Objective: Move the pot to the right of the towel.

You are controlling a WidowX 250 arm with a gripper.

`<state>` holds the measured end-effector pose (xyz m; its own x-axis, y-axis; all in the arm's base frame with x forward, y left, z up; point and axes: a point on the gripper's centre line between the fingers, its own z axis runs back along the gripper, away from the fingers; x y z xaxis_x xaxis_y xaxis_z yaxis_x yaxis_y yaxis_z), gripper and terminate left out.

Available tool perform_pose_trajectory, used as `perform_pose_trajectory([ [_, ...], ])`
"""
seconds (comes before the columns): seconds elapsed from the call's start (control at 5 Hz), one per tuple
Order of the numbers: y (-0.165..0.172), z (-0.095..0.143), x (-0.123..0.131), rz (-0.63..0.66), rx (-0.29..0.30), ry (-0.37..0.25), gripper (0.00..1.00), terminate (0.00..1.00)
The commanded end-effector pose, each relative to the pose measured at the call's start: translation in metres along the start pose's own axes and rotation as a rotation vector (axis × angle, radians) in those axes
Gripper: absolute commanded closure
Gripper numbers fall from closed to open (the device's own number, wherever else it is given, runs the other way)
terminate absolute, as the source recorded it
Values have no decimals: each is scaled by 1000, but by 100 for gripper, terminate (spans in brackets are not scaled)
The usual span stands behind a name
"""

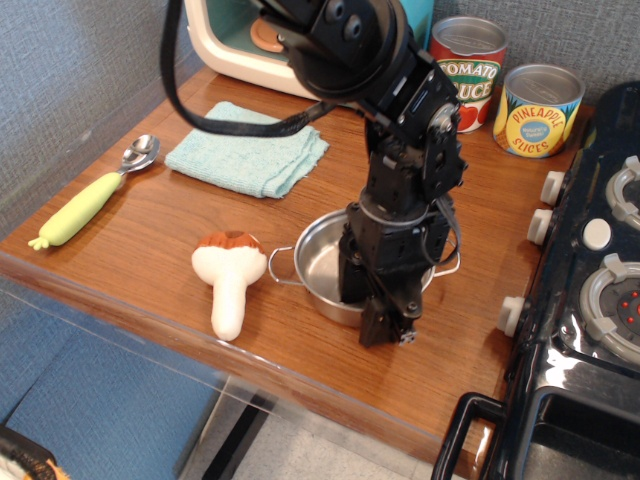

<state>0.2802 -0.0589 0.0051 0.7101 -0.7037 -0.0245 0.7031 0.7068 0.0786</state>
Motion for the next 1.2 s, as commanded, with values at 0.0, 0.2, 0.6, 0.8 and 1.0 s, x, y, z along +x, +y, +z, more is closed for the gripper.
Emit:
perform_pose_trajectory([
  [0.0, 12, 2, -15, 8, -11, 5, 100, 0],
  [0.2, 8, 8, -15, -17, -14, -6, 100, 0],
  [0.6, -3, 67, -8, 33, -15, -142, 100, 0],
  [0.8, 18, 87, 25, 176, -41, -174, 100, 0],
  [1.0, 50, 83, 54, 316, -53, -171, 100, 0],
])
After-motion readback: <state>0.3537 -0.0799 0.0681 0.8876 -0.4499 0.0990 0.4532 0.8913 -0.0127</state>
